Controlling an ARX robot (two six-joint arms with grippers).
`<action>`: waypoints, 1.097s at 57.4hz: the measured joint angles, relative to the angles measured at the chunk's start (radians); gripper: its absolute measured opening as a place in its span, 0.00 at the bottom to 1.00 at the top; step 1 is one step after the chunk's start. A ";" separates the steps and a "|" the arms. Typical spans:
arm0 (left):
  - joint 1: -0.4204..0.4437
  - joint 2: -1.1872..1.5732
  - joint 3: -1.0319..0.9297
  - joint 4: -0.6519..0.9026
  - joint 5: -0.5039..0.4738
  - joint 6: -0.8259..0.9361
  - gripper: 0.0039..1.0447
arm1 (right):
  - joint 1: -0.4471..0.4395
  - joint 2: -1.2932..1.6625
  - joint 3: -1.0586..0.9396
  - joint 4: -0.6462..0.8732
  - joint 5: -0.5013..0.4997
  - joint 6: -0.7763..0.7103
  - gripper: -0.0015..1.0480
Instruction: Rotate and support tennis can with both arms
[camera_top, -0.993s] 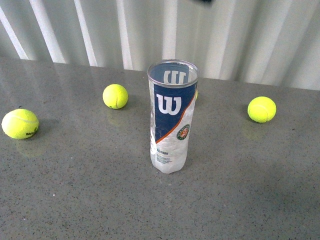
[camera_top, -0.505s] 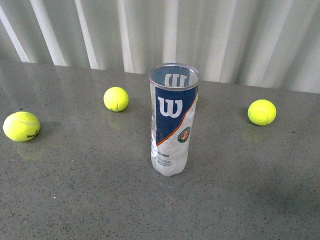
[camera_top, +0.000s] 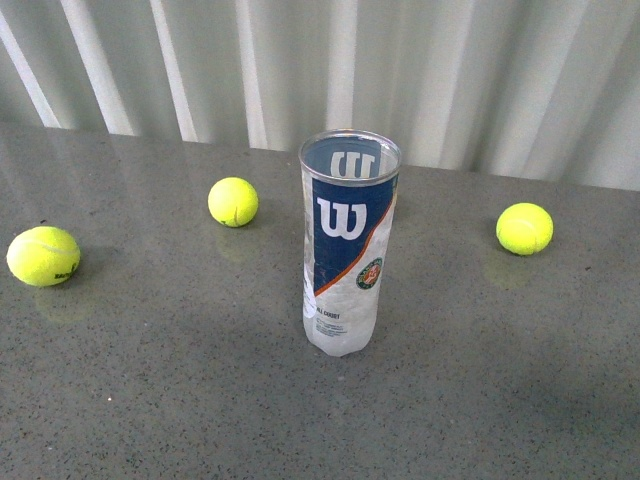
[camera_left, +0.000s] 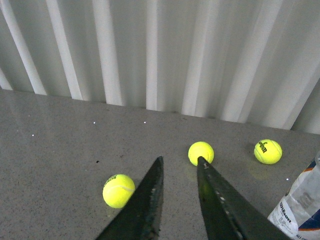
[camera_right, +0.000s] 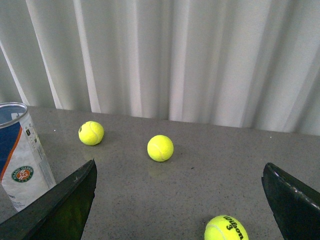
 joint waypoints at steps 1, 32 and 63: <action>0.000 -0.010 -0.011 0.003 0.000 0.000 0.14 | 0.000 0.000 0.000 0.000 0.000 0.000 0.93; 0.000 -0.227 -0.206 -0.002 0.000 0.004 0.03 | 0.000 0.000 0.000 0.000 0.000 0.000 0.93; 0.000 -0.417 -0.285 -0.098 0.000 0.005 0.03 | 0.000 0.000 0.000 0.000 0.000 0.000 0.93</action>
